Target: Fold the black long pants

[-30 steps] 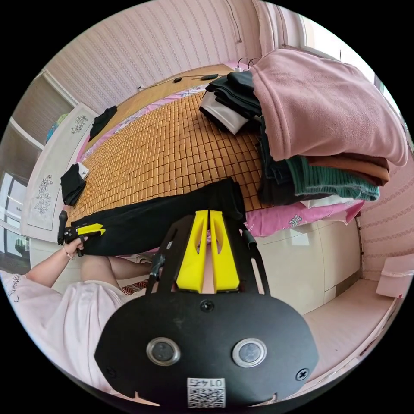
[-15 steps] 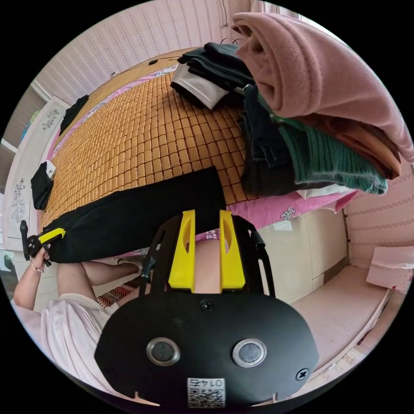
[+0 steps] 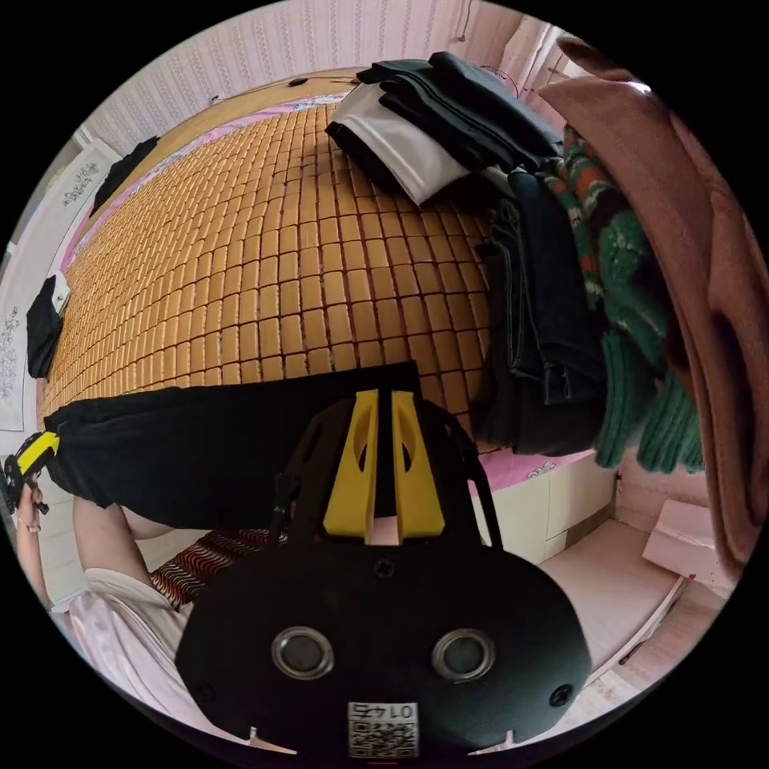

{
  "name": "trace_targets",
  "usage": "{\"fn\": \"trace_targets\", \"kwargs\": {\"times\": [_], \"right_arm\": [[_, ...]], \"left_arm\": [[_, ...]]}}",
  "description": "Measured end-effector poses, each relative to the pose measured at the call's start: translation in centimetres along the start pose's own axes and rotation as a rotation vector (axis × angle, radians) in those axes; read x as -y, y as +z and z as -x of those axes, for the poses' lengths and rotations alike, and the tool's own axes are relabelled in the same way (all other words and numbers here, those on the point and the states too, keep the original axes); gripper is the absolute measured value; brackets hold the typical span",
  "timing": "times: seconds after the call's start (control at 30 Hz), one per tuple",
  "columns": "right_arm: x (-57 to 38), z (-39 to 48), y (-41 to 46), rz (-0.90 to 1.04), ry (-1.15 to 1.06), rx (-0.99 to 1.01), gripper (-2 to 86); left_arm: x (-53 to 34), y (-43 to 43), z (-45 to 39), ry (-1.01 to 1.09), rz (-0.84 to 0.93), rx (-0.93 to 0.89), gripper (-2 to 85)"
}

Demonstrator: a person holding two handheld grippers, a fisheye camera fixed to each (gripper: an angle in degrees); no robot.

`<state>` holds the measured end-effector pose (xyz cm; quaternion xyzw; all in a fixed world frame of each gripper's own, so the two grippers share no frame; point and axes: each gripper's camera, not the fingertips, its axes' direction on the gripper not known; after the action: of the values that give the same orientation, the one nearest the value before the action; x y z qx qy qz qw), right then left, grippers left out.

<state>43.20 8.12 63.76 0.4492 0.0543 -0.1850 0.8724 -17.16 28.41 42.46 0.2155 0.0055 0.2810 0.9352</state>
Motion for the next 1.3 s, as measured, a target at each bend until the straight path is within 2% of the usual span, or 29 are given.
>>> {"fn": "trace_targets", "kwargs": {"times": [0.23, 0.37, 0.47, 0.6, 0.67, 0.77, 0.87, 0.97, 1.1, 1.3], "right_arm": [[1.0, 2.9, 0.0, -0.038, -0.013, -0.087, 2.1], [3.2, 4.2, 5.1, 0.102, 0.032, -0.056, 3.5], [4.1, 5.8, 4.8, 0.079, 0.009, -0.06, 2.0], [4.8, 9.1, 3.7, -0.014, -0.05, -0.19, 1.5], [5.6, 10.2, 5.7, 0.053, -0.071, -0.199, 2.1], [6.1, 12.0, 8.6, 0.15, -0.068, -0.234, 2.7], [5.7, 15.1, 7.5, 0.073, -0.113, -0.293, 2.4], [5.1, 19.7, 6.7, -0.001, -0.219, -0.305, 3.9], [4.8, 30.3, 5.4, -0.088, -0.542, -0.024, 9.2], [4.7, 48.0, 5.4, -0.12, -0.959, 0.156, 9.8]], "left_arm": [[0.3, -2.5, 1.8, -0.02, -0.098, -0.02, -0.9], [1.4, 2.0, 2.8, -0.085, 0.031, -0.045, -0.8], [0.7, 4.8, 3.6, -0.137, 0.132, -0.118, -0.6], [-1.1, 3.5, 4.1, -0.131, 0.041, -0.112, -0.6], [-1.8, 3.6, 4.3, -0.123, 0.049, -0.115, -0.6], [-4.0, 3.4, 6.0, -0.221, 0.017, -0.21, -0.6], [-8.5, 1.2, 8.7, -0.339, -0.129, -0.322, -0.6], [-14.9, -0.8, 11.2, -0.429, -0.204, -0.299, -0.2], [-24.4, -2.3, 15.9, -0.628, -0.171, -0.142, 1.5], [-34.1, -4.3, 23.2, -0.917, -0.219, 0.011, 4.8]]}}
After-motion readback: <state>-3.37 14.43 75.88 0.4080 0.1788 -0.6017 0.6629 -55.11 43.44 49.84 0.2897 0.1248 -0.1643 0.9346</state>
